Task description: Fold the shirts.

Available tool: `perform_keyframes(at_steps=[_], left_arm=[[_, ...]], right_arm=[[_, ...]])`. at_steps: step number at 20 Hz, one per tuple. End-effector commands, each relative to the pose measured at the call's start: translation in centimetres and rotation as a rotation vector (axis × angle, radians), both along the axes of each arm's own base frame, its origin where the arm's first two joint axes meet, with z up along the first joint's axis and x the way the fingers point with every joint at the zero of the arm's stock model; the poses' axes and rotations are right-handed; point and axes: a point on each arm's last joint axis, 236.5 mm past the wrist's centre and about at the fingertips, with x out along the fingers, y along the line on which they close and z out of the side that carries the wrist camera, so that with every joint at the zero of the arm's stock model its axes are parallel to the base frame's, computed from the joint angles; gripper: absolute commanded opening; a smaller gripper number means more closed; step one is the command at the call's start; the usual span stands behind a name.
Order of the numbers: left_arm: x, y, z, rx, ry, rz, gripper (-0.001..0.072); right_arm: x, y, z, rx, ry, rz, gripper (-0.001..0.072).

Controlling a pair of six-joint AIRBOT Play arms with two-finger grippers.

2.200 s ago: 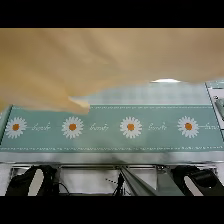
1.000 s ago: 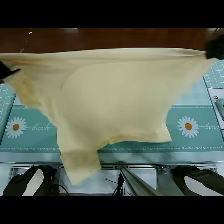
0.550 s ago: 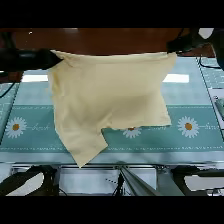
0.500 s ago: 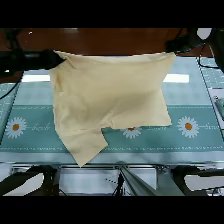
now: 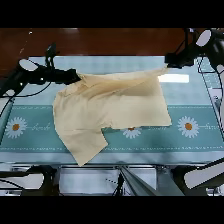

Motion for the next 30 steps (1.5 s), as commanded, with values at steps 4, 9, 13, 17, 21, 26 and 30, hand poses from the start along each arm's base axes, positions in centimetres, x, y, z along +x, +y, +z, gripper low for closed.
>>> perform_keyframes(at_steps=[4, 9, 13, 17, 21, 26, 30], left_arm=[[-3.2, 1.1, 1.7, -0.065, 0.152, -0.128, 0.0548], [-8.3, 10.0, 5.5, -0.127, 0.354, 0.003, 0.0538], [-16.9, 13.4, 2.3, -0.078, 0.415, 0.138, 0.0539], [-25.2, 13.5, -3.5, -0.136, 0.556, 0.314, 0.0544], [-29.2, 12.8, -6.4, -0.108, 0.656, 0.285, 0.0544], [-28.6, 13.3, -8.1, -0.073, 0.645, 0.309, 0.0545], [-26.4, 11.2, -9.3, -0.108, 0.629, 0.289, 0.0545]], right_arm=[[-4.1, 0.9, 0.5, 0.040, 0.119, 0.181, 0.0411], [-10.5, -8.1, 5.1, -0.048, 0.233, 0.037, 0.0442], [-13.2, -11.4, 6.2, 0.045, 0.172, -0.100, 0.0441], [-15.7, -10.2, 2.8, 0.185, 0.181, -0.128, 0.0441], [-17.2, -8.0, 0.4, 0.252, 0.245, -0.103, 0.0427], [-16.0, -8.3, 0.3, 0.243, 0.198, -0.114, 0.0427], [-15.9, -8.3, 0.3, 0.239, 0.191, -0.114, 0.0426]])
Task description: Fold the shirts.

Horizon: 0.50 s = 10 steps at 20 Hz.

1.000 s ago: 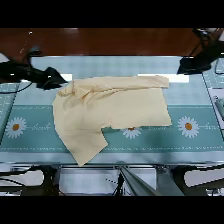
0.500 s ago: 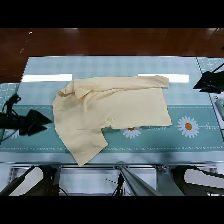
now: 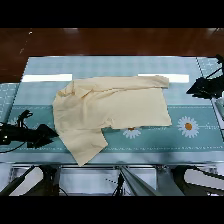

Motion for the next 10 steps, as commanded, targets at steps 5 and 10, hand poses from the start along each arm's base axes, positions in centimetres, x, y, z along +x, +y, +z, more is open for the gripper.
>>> perform_keyframes(at_steps=[5, 10], left_arm=[[4.3, -5.8, -2.2, -0.100, -0.066, -0.014, 0.0545], [3.0, -7.0, -3.1, -0.138, -0.010, -0.078, 0.0027]], right_arm=[[-0.2, 0.2, 0.0, 0.010, 0.007, 0.006, 0.0426], [-2.0, -0.2, -0.5, -0.011, 0.075, 0.039, 0.0426]])
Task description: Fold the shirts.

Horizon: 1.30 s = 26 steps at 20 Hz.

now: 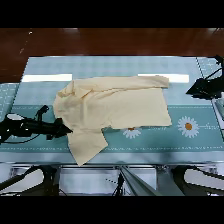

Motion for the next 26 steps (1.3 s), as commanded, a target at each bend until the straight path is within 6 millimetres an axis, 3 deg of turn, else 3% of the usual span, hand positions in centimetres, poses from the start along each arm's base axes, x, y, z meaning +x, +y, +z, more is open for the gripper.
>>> perform_keyframes(at_steps=[1, 3, 6, 9, 15, 19, 23, 24, 26], left_arm=[[-0.3, -0.7, -0.1, -0.027, -0.001, -0.041, 0.0027], [-0.4, -0.6, 0.7, -0.052, -0.021, -0.063, 0.0027], [-0.1, -0.2, 1.7, -0.047, -0.081, -0.079, 0.0027], [0.2, -0.1, 2.2, -0.037, -0.110, -0.081, 0.0027], [0.1, -0.3, 2.4, -0.045, -0.108, -0.087, 0.0027], [-0.1, -0.5, 2.6, -0.060, -0.120, -0.104, 0.0027], [0.7, -0.6, 3.1, -0.069, -0.151, -0.101, 0.0027], [1.1, -0.5, 3.3, -0.068, -0.160, -0.097, 0.0027], [1.7, -0.4, 3.9, -0.069, -0.178, -0.105, 0.0027]], right_arm=[[-2.0, -1.2, -0.9, -0.046, 0.076, 0.023, 0.0427], [-4.5, -1.3, -2.8, 0.001, 0.146, -0.005, 0.0436], [-8.5, 2.0, -5.8, 0.190, 0.193, -0.043, 0.0463], [-10.3, 4.7, -8.7, 0.269, 0.209, -0.078, 0.0493], [-9.7, 8.2, -12.1, 0.235, 0.180, -0.093, 0.0492], [-6.8, 9.0, -13.1, 0.161, 0.129, -0.198, 0.0491], [-6.2, 11.2, -13.7, 0.155, 0.146, -0.219, 0.0488], [-6.3, 11.9, -14.0, 0.157, 0.155, -0.201, 0.0437], [-6.2, 12.8, -14.1, 0.153, 0.147, -0.169, 0.0097]])
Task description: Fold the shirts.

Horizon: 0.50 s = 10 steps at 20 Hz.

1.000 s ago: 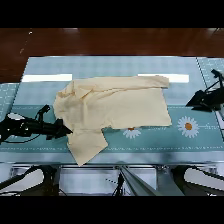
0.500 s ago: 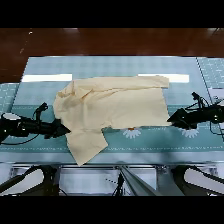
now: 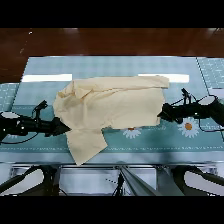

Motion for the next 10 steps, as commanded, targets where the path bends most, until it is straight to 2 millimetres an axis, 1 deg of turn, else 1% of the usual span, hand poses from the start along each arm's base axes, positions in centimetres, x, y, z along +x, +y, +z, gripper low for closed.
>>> perform_keyframes(at_steps=[1, 2, 3, 4, 5, 6, 7, 8, 9, 10], left_arm=[[1.2, 0.2, 1.1, -0.005, -0.040, -0.010, 0.0027], [1.9, 0.4, 1.9, 0.002, -0.069, -0.014, 0.0026], [3.0, 0.8, 3.0, 0.016, -0.113, -0.018, 0.0026], [4.5, 1.1, 5.0, 0.026, -0.187, -0.017, 0.0026], [6.3, 1.1, 8.0, 0.022, -0.283, -0.006, 0.0025], [8.4, 0.9, 12.4, 0.011, -0.415, 0.012, 0.0025], [10.1, 0.8, 17.4, 0.003, -0.558, 0.028, 0.0025], [11.1, 0.3, 23.6, -0.009, -0.726, 0.041, 0.0026], [11.3, -0.2, 29.7, -0.014, -0.887, 0.044, 0.0025], [10.5, -0.8, 36.1, -0.004, -1.058, 0.038, 0.0025]], right_arm=[[0.5, 1.7, 0.2, 0.003, -0.021, 0.044, 0.0037], [0.8, 2.0, 1.3, 0.009, -0.054, 0.092, 0.0030], [1.4, 1.8, 3.1, 0.005, -0.103, 0.139, 0.0030], [2.3, 1.7, 5.4, 0.001, -0.167, 0.170, 0.0030], [3.6, 1.4, 8.8, -0.011, -0.258, 0.187, 0.0030], [5.0, 1.0, 12.7, -0.035, -0.361, 0.193, 0.0030], [6.3, 0.7, 17.6, -0.072, -0.497, 0.193, 0.0029], [7.2, 0.4, 22.8, -0.112, -0.635, 0.192, 0.0029], [7.6, 0.3, 28.9, -0.157, -0.793, 0.183, 0.0029], [7.3, 0.2, 34.6, -0.199, -0.940, 0.172, 0.0029]])
